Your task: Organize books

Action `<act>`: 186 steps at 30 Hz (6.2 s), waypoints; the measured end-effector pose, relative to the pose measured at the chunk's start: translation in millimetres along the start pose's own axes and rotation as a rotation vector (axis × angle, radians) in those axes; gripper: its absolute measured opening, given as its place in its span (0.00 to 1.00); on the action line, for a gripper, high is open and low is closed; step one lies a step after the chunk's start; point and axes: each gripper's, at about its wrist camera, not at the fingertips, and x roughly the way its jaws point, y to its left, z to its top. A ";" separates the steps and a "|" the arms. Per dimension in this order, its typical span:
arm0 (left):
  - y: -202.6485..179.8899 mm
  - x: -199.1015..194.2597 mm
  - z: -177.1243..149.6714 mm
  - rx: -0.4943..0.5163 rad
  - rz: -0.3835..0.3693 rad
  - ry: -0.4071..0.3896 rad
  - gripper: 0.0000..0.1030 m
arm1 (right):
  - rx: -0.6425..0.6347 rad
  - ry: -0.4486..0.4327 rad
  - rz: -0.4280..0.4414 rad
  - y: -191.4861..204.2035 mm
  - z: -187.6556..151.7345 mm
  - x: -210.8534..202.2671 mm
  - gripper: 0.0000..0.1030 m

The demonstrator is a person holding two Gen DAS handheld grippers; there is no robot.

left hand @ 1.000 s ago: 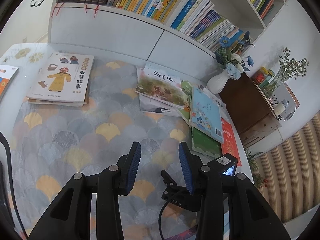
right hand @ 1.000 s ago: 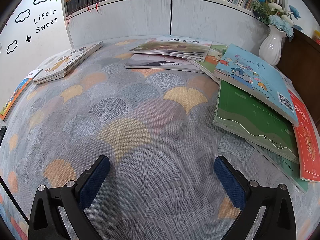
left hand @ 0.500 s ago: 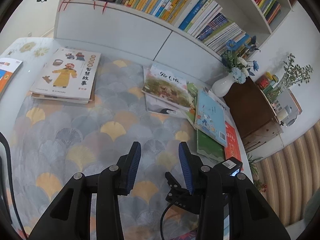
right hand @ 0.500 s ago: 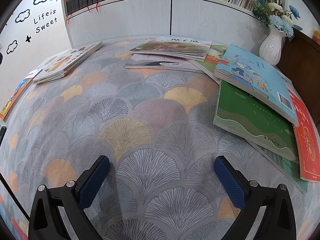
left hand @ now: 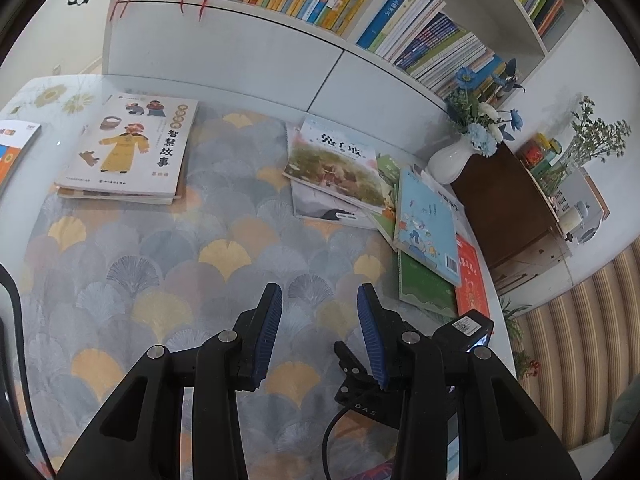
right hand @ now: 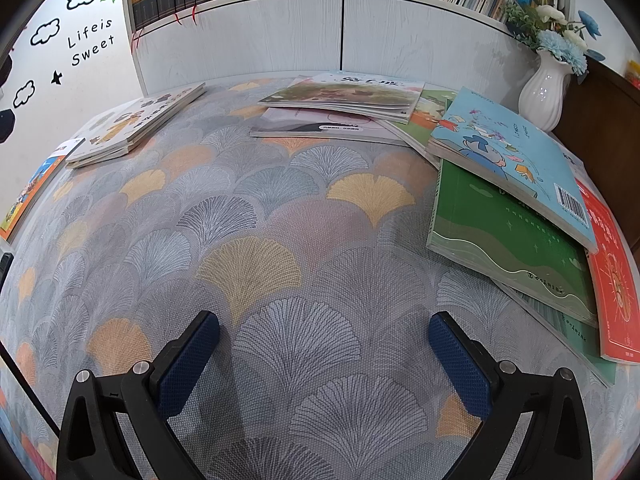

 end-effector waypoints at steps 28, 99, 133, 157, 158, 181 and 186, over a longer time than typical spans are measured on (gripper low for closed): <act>3.6 55.4 41.8 0.048 0.002 0.061 0.35 | 0.000 0.000 0.000 0.1 -0.2 -0.2 1.00; 54.6 172.1 84.9 0.013 -0.030 0.278 0.40 | 0.151 0.257 0.208 -49.0 170.2 88.1 0.83; 36.2 104.1 -55.3 -0.209 -0.222 0.296 0.18 | 0.418 0.312 0.443 -73.1 -3.5 -0.1 0.55; 47.8 75.7 -33.6 -0.268 -0.220 0.233 0.18 | 0.370 0.330 0.514 -45.4 40.8 10.6 0.29; 42.7 73.3 -31.0 -0.234 -0.195 0.218 0.18 | 0.287 0.310 0.459 -32.9 46.3 3.5 0.29; 156.1 0.7 82.1 -0.268 -0.065 -0.143 0.23 | -0.241 0.024 0.418 143.1 192.0 -8.8 0.29; 202.2 36.8 106.0 -0.350 0.013 -0.100 0.23 | -0.240 0.107 0.418 177.1 221.4 53.4 0.30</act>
